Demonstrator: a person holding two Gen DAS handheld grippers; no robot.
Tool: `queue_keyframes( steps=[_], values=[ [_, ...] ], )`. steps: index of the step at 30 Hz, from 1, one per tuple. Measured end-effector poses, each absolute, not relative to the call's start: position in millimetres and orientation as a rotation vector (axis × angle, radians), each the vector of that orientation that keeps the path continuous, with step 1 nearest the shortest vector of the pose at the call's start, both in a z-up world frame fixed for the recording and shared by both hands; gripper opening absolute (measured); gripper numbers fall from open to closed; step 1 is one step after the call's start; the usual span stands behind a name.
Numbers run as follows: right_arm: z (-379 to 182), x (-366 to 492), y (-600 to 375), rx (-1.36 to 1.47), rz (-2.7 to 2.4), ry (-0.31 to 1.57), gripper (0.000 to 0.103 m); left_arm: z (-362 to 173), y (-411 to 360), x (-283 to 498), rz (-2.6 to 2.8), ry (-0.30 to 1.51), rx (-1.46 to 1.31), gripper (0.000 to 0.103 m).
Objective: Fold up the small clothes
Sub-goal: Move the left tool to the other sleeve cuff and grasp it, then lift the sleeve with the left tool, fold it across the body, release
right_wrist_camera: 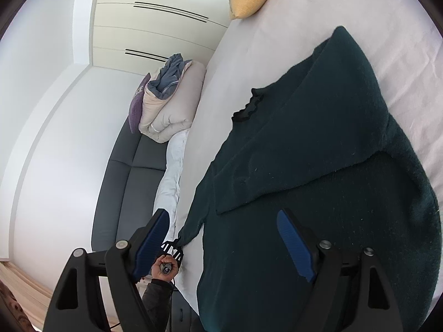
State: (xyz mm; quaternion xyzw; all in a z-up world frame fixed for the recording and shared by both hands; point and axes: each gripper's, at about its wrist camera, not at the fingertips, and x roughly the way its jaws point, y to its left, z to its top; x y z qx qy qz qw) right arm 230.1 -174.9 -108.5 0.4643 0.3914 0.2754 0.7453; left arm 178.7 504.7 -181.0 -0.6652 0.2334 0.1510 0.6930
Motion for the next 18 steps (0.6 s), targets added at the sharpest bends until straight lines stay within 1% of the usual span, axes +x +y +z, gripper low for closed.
queue_keyframes(
  steps=[6, 11, 15, 18],
  values=[
    [-102, 232, -176, 1.011, 0.617, 0.839, 0.083, -163, 484, 181, 0.307, 0.532, -1.421, 0.006],
    [-106, 233, -175, 0.999, 0.609, 0.846, 0.083, -137, 453, 189, 0.256, 0.561, -1.315, 0.006],
    [-109, 236, -173, 0.980, 0.603, 0.855, 0.083, -103, 405, 205, 0.190, 0.606, -1.155, 0.006],
    [-111, 241, -171, 0.972, 0.602, 0.859, 0.083, -65, 340, 226, 0.092, 0.648, -0.957, 0.006]
  ],
)
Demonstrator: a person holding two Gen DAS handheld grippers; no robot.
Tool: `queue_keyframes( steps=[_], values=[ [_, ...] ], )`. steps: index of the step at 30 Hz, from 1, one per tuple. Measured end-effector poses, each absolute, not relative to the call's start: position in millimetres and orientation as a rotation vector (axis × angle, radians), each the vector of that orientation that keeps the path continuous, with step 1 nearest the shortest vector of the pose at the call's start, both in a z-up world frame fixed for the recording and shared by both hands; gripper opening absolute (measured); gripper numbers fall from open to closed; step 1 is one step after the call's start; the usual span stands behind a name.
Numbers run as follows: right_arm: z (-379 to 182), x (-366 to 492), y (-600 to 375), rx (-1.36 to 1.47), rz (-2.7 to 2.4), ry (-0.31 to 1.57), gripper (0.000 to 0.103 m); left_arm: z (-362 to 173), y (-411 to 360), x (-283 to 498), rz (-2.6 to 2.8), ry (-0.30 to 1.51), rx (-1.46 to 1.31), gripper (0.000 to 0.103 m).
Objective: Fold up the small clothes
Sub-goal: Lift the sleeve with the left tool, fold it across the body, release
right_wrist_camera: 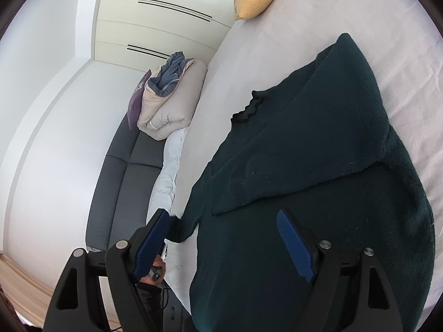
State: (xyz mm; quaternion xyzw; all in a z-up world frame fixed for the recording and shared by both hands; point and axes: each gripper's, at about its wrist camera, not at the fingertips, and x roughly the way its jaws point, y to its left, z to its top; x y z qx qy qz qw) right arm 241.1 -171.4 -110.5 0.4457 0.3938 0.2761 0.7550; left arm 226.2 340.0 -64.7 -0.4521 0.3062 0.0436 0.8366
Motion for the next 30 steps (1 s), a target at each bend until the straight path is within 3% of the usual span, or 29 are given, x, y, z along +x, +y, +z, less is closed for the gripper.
queue_keyframes(
  steps=[6, 13, 20, 30],
  values=[
    [-109, 258, -160, 0.941, 0.618, 0.871, 0.083, -13, 150, 260, -0.132, 0.721, -0.466, 0.006],
    [-111, 304, -125, 0.938, 0.680, 0.943, 0.083, -59, -3, 257, -0.198, 0.803, -0.131, 0.006],
    [-124, 353, -65, 0.946, 0.751, 1.052, 0.083, -70, -48, 239, -0.170, 0.765, 0.068, 0.006],
    [-118, 371, -6, 0.884, 0.844, 1.134, 0.084, -91, -50, 214, -0.148, 0.699, 0.301, 0.006]
  ],
)
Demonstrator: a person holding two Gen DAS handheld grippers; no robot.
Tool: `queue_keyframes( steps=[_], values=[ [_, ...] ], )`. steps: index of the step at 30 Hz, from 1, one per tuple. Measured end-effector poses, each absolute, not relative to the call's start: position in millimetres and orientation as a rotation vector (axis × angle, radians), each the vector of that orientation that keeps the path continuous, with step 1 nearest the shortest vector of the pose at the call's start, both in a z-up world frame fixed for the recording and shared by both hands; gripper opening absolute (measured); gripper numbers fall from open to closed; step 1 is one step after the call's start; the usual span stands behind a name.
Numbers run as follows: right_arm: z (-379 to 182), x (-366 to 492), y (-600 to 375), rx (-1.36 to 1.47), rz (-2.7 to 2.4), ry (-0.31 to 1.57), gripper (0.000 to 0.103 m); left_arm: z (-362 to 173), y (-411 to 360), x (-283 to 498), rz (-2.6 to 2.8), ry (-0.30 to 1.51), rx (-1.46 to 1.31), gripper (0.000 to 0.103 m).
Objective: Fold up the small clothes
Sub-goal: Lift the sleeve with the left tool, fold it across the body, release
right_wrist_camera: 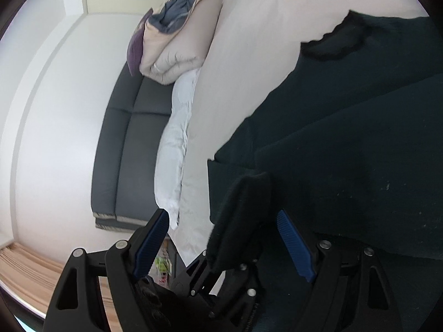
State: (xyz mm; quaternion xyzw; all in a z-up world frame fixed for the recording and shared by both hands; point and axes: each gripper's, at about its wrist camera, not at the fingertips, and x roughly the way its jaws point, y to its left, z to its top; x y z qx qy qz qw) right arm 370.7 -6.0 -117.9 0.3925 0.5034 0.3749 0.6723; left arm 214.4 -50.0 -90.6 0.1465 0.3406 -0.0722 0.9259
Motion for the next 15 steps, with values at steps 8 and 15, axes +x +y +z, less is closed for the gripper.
queue_keyframes(
  steps=[8, 15],
  values=[
    [-123, 370, 16, 0.686, 0.819, 1.190, 0.019, -97, -46, 217, -0.144, 0.724, 0.304, 0.007],
    [-117, 375, -15, 0.649, 0.758, 1.122, 0.009, -71, -21, 203, -0.283, 0.718, 0.163, 0.018]
  ],
)
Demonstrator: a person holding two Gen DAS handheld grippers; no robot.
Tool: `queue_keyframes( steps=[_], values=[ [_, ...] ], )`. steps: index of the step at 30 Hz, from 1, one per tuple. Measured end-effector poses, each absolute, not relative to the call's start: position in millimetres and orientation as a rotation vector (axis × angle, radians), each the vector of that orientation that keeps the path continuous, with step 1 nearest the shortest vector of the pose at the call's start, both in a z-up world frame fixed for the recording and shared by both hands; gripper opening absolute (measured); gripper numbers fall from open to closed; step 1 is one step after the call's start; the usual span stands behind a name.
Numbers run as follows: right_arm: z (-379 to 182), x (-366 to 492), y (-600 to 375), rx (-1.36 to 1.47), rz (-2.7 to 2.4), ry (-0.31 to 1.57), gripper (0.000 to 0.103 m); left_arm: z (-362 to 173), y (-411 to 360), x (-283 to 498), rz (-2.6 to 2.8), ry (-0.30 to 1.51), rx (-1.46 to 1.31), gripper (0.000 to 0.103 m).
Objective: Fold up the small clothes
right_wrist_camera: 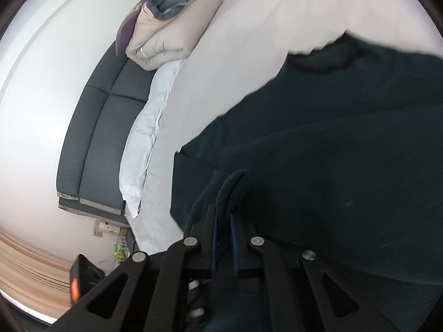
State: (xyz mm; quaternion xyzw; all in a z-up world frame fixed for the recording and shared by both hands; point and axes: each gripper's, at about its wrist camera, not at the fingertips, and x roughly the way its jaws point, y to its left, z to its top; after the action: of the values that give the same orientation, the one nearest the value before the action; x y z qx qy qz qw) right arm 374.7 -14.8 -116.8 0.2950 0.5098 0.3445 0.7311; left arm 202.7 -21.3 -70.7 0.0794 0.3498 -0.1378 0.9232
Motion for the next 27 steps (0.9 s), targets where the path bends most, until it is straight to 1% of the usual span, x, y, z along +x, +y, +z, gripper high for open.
queue_keyframes(
  steps=[4, 8, 14, 19, 22, 27],
  values=[
    [-111, 378, -45, 0.650, 0.707, 1.072, 0.009, -55, -4, 202, -0.298, 0.700, 0.069, 0.018],
    [-113, 376, -75, 0.644, 0.647, 1.061, 0.009, -45, 23, 207, -0.284, 0.685, 0.000, 0.018],
    [-126, 375, -124, 0.671, 0.559, 1.060, 0.009, -52, 102, 250, -0.200, 0.767, -0.173, 0.018],
    [-137, 379, -143, 0.677, 0.515, 1.079, 0.009, -50, 155, 284, -0.150, 0.816, -0.309, 0.018],
    [-140, 379, -153, 0.675, 0.496, 1.086, 0.009, -48, 176, 298, -0.140, 0.833, -0.321, 0.018],
    [-141, 389, -168, 0.649, 0.452, 1.115, 0.009, -47, 175, 314, -0.150, 0.857, -0.260, 0.018]
  ],
)
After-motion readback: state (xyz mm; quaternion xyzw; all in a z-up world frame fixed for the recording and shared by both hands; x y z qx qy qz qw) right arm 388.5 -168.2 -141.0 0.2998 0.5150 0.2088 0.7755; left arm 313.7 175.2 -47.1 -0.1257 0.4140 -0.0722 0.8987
